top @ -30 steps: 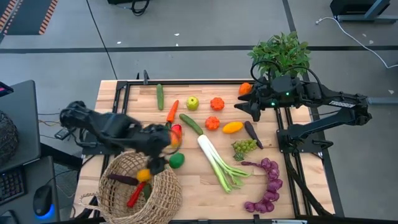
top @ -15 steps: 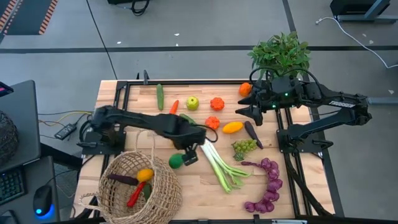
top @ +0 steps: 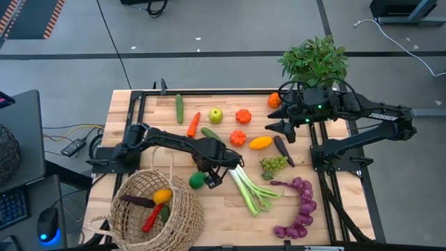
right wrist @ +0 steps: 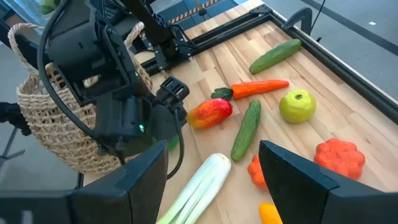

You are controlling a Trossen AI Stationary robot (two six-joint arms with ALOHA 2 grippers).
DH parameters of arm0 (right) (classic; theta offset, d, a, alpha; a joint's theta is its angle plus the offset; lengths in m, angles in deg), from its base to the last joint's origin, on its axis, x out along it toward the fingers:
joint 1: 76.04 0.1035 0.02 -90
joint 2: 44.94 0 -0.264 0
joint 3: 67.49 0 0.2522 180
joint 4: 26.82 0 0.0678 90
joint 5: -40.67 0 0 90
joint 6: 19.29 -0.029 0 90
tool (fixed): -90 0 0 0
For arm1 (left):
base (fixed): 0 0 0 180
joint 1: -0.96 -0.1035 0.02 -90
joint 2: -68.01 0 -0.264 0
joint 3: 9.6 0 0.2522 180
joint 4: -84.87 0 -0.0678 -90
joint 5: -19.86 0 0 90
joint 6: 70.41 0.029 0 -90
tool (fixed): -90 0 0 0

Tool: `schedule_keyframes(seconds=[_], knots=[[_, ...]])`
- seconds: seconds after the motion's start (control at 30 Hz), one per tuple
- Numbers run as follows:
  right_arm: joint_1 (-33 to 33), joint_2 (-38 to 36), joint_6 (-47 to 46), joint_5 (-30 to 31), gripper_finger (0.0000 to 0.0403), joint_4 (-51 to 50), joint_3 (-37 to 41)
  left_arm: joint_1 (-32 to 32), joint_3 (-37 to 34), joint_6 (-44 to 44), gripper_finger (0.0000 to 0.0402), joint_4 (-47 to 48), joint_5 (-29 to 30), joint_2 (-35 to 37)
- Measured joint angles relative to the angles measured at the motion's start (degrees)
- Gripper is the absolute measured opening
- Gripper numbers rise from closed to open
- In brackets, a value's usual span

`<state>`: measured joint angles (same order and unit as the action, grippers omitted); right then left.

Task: Build produce basket
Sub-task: Put the lime into the basket

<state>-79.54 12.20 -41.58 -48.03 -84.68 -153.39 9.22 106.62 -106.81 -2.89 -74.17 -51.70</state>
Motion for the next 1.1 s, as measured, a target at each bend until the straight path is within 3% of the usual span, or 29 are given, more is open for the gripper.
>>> schedule_keyframes(seconds=[0.2,0.4,0.7,1.1], knots=[[0.0,0.0,-0.32,0.0,0.0256,0.03,0.0,0.45,0.0,-1.52,0.0322,0.85,1.44,0.01],[0.0,0.0,-0.95,0.0,0.0256,0.07,0.0,1.82,-0.48,-1.84,0.035,1.82,1.18,-0.62],[0.0,-0.04,-3.06,-0.8,0.0256,0.25,0.0,2.06,-7.82,-3.72,0.0357,1.44,-7.34,-1.16],[0.0,-0.09,-3.3,-1.35,0.0256,0.13,0.0,2.26,-9.14,-6.48,0.0357,-10.82,-10.8,-1.13]])
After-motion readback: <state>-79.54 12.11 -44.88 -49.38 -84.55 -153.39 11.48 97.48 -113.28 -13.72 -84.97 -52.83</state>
